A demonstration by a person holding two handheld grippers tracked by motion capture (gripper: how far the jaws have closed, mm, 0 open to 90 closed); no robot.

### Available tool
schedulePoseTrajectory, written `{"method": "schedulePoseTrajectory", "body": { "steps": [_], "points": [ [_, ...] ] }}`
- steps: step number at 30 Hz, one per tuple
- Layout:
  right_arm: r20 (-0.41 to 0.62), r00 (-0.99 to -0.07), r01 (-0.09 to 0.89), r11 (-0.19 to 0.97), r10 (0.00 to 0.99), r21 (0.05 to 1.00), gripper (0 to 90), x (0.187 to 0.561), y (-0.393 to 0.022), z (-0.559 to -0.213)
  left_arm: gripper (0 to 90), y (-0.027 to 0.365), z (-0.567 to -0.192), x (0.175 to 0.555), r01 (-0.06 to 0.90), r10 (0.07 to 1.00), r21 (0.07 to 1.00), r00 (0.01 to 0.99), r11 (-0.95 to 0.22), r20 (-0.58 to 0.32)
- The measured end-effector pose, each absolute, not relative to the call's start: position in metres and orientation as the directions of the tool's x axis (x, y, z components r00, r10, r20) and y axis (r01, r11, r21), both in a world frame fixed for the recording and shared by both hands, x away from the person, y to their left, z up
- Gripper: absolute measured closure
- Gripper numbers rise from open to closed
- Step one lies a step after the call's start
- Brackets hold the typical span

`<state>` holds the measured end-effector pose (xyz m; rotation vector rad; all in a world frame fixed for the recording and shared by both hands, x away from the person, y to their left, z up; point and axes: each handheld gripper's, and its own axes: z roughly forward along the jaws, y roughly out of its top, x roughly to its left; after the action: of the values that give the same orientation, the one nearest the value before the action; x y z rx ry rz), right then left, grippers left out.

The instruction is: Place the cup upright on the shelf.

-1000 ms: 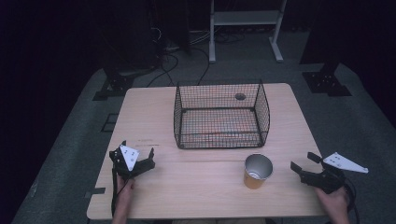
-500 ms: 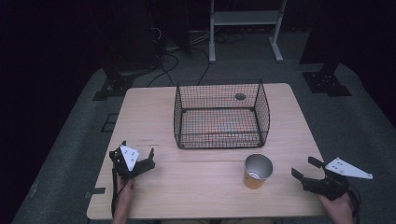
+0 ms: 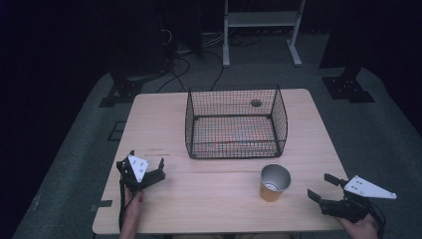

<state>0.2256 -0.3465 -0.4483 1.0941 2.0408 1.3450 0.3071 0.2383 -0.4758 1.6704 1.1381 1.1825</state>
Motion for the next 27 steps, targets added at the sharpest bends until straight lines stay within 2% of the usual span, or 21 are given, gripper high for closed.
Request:
{"method": "schedulePoseTrajectory", "body": {
  "steps": [27],
  "points": [
    [0.017,-0.718,0.320,0.308,0.696,0.896,9.4,0.226,-0.297,-0.449,0.0,0.238,-0.476,0.307,0.226,0.950,0.928,0.167,-0.296,0.262]
  ]
}}
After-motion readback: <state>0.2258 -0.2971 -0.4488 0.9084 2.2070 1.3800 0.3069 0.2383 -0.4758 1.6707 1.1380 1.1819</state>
